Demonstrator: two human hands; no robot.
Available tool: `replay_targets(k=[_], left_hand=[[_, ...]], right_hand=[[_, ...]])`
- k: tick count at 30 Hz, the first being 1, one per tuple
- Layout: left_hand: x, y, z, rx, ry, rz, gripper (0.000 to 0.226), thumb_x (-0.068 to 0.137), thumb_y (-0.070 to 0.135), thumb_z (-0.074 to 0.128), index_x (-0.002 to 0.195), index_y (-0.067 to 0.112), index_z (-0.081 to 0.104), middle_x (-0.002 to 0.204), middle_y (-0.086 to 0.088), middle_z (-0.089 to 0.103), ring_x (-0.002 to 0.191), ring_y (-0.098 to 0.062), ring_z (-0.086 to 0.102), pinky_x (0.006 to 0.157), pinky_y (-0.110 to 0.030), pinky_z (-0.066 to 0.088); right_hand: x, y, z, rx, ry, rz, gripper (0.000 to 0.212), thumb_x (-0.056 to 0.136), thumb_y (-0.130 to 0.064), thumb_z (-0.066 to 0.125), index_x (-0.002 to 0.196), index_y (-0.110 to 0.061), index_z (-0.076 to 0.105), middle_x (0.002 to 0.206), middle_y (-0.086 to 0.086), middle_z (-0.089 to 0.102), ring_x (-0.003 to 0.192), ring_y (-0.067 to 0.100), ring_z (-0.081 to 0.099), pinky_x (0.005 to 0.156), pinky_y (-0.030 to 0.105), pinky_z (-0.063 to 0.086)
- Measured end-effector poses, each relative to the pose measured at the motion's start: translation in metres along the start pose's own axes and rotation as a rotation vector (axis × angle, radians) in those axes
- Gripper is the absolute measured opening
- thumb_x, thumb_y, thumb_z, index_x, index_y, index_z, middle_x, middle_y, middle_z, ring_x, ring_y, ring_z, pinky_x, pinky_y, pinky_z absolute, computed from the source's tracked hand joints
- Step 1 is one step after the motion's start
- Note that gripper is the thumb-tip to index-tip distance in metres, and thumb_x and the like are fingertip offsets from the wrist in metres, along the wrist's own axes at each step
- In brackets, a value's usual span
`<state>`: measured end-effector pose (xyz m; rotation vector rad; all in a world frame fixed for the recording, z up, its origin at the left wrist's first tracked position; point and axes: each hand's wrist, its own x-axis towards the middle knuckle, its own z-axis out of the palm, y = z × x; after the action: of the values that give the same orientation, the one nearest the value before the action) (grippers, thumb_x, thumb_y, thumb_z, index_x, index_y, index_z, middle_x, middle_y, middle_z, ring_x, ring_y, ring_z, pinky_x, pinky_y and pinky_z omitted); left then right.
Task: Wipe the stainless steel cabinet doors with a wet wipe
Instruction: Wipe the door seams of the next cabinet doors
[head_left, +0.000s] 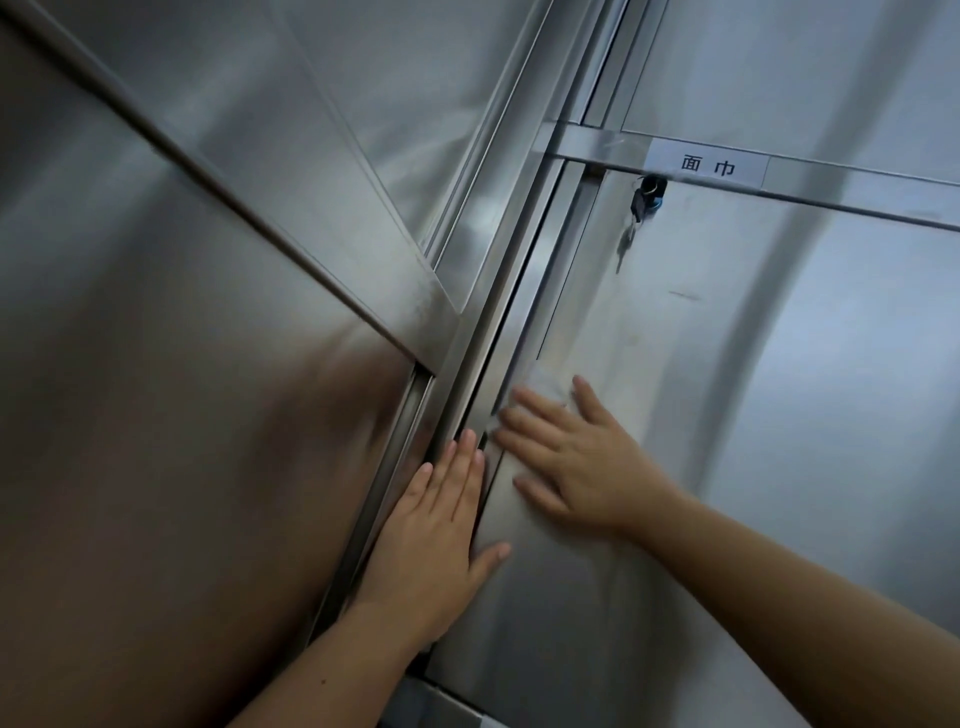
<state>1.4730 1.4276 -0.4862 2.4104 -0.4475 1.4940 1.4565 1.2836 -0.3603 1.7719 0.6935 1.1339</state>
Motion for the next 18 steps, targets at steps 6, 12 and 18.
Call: replay_targets(k=[6, 12, 18], left_hand=[[0.001, 0.001, 0.005, 0.035, 0.061, 0.009, 0.073, 0.081, 0.053, 0.027, 0.127, 0.003, 0.052, 0.136, -0.017, 0.047, 0.122, -0.027, 0.050, 0.091, -0.042, 0.048], [0.000, -0.001, 0.006, 0.056, 0.087, 0.030, 0.069, 0.082, 0.055, 0.040, 0.126, 0.004, 0.055, 0.135, -0.016, 0.049, 0.122, -0.025, 0.050, 0.090, -0.042, 0.049], [-0.001, -0.001, 0.002, 0.044, 0.041, 0.051, 0.069, 0.082, 0.051, 0.031, 0.126, 0.005, 0.056, 0.135, -0.016, 0.049, 0.123, -0.023, 0.050, 0.095, -0.036, 0.046]], right_hand=[[0.015, 0.015, -0.002, 0.058, -0.088, 0.203, 0.062, 0.091, -0.049, 0.016, 0.142, -0.020, 0.039, 0.149, -0.001, 0.035, 0.143, 0.018, 0.013, 0.111, 0.050, -0.005], [-0.008, -0.025, 0.007, 0.105, 0.041, 0.174, 0.058, 0.086, -0.044, 0.032, 0.130, -0.015, 0.055, 0.136, 0.004, 0.052, 0.133, 0.027, 0.039, 0.108, 0.055, 0.020], [-0.023, -0.040, 0.017, 0.088, 0.050, 0.011, 0.055, 0.086, -0.043, 0.036, 0.129, -0.015, 0.055, 0.133, 0.002, 0.055, 0.131, 0.025, 0.041, 0.105, 0.050, 0.020]])
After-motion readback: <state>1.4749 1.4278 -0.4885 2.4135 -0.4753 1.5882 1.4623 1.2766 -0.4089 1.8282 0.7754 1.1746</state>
